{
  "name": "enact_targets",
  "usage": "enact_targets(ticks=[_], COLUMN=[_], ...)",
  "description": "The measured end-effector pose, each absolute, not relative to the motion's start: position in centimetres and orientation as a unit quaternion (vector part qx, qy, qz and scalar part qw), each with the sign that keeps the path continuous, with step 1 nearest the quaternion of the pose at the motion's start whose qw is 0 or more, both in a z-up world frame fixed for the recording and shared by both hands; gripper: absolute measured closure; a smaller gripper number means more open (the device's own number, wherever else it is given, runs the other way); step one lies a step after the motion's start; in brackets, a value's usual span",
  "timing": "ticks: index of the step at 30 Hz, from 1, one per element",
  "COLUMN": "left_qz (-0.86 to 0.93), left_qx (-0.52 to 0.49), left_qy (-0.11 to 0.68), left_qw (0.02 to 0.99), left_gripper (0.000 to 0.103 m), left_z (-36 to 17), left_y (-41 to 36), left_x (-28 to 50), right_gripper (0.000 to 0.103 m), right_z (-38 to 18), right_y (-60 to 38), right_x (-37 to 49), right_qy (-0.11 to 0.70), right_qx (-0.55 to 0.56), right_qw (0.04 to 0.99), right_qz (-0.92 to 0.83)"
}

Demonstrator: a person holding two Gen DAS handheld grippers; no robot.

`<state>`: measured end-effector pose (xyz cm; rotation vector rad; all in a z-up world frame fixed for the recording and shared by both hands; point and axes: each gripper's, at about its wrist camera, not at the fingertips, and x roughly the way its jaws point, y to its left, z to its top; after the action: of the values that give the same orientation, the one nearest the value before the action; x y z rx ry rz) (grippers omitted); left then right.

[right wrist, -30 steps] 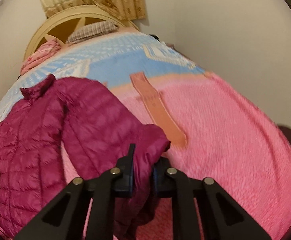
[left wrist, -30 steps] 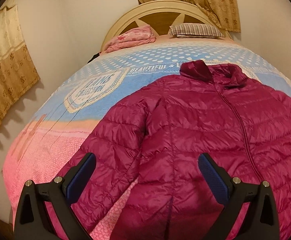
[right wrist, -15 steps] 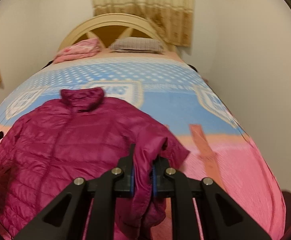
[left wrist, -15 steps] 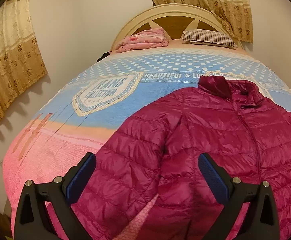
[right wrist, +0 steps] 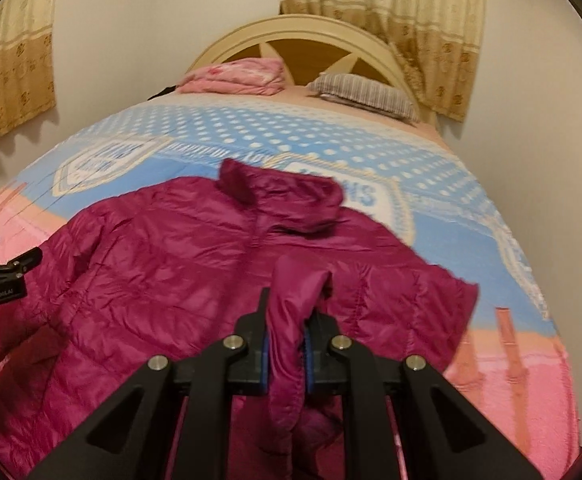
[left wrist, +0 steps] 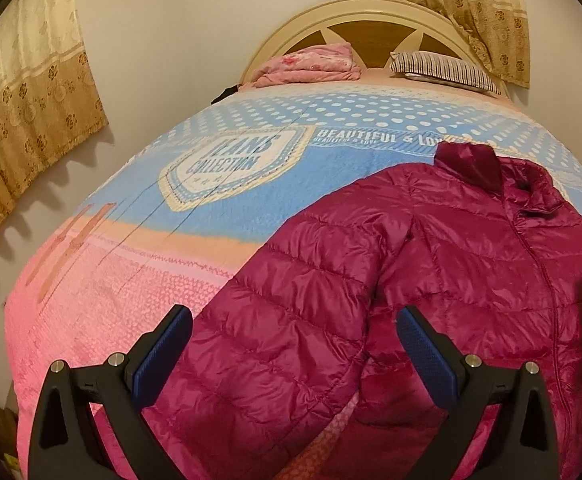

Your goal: Fold large clothes

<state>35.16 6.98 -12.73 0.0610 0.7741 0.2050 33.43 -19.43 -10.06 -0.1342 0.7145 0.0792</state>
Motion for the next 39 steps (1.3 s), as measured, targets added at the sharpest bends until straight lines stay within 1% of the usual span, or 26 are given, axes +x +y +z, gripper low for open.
enact_targets(ticks=[5, 6, 7, 8, 9, 10, 11, 12, 18, 25, 29, 32, 33, 34, 35, 36, 37, 38, 39], left_qz=[0.097, 0.096, 0.094, 0.093, 0.092, 0.09, 0.088, 0.085, 0.054, -0.008, -0.042, -0.061, -0.062, -0.065, -0.071, -0.077, -0.082, -0.091, -0.093], left_qx=[0.022, 0.022, 0.023, 0.023, 0.022, 0.019, 0.016, 0.015, -0.003, 0.012, 0.037, 0.051, 0.054, 0.053, 0.049, 0.042, 0.032, 0.022, 0.02], left_qy=[0.391, 0.394, 0.395, 0.396, 0.394, 0.391, 0.388, 0.385, 0.374, 0.392, 0.407, 0.419, 0.423, 0.428, 0.438, 0.45, 0.456, 0.463, 0.465], left_qw=[0.915, 0.914, 0.914, 0.913, 0.914, 0.916, 0.918, 0.919, 0.926, 0.92, 0.912, 0.905, 0.902, 0.9, 0.895, 0.889, 0.885, 0.882, 0.88], left_gripper=[0.001, 0.001, 0.001, 0.001, 0.001, 0.001, 0.001, 0.001, 0.001, 0.001, 0.001, 0.001, 0.006, 0.023, 0.032, 0.047, 0.057, 0.061, 0.068], left_z=[-13.9, -13.9, -13.9, -13.7, -13.5, -13.1, -12.7, -12.4, -10.2, -10.7, -12.0, -13.3, -13.8, -14.3, -14.8, -15.3, -15.6, -15.9, -16.1], left_y=[7.2, 7.3, 7.3, 7.4, 7.5, 7.7, 7.9, 7.9, 6.0, -1.2, -6.0, -8.4, -9.2, -9.6, -9.9, -10.1, -10.3, -10.3, -10.4], left_x=[35.7, 35.8, 35.8, 35.8, 35.7, 35.6, 35.5, 35.4, 34.7, 34.4, 34.5, 34.9, 35.3, 35.5, 36.0, 36.3, 36.6, 36.8, 36.8], right_gripper=[0.089, 0.086, 0.081, 0.08, 0.064, 0.04, 0.032, 0.027, 0.026, 0.011, 0.011, 0.011, 0.011, 0.011, 0.011, 0.011, 0.011, 0.011, 0.011], right_z=[-13.2, -13.9, -14.4, -15.0, -15.2, -15.5, -15.6, -15.5, -14.3, -13.4, -15.1, -16.3, -16.8, -17.3, -17.7, -18.1, -18.4, -18.7, -18.9], right_y=[-16.1, -15.6, -15.3, -14.9, -14.7, -14.5, -14.4, -14.4, -16.0, -22.2, -24.0, -25.6, -26.0, -26.3, -26.6, -26.7, -26.8, -27.0, -27.1], right_x=[35.2, 35.4, 35.5, 35.7, 35.6, 35.4, 34.9, 34.1, 28.8, 24.1, 23.9, 23.9, 23.9, 23.9, 23.9, 24.0, 23.9, 23.8, 23.8], right_qy=[0.365, 0.368, 0.371, 0.374, 0.376, 0.377, 0.374, 0.369, 0.354, 0.336, 0.346, 0.352, 0.357, 0.36, 0.363, 0.367, 0.369, 0.369, 0.37], right_qx=[-0.065, -0.061, -0.056, -0.051, -0.046, -0.038, -0.027, -0.021, -0.057, -0.011, -0.019, -0.002, 0.005, 0.009, 0.013, 0.016, 0.017, 0.019, 0.021], right_qw=[0.927, 0.926, 0.925, 0.923, 0.922, 0.921, 0.921, 0.922, 0.924, 0.936, 0.935, 0.934, 0.933, 0.931, 0.93, 0.929, 0.928, 0.928, 0.928], right_qz=[0.051, 0.057, 0.063, 0.072, 0.081, 0.092, 0.104, 0.113, 0.133, 0.108, 0.074, 0.059, 0.056, 0.053, 0.049, 0.047, 0.045, 0.043, 0.043])
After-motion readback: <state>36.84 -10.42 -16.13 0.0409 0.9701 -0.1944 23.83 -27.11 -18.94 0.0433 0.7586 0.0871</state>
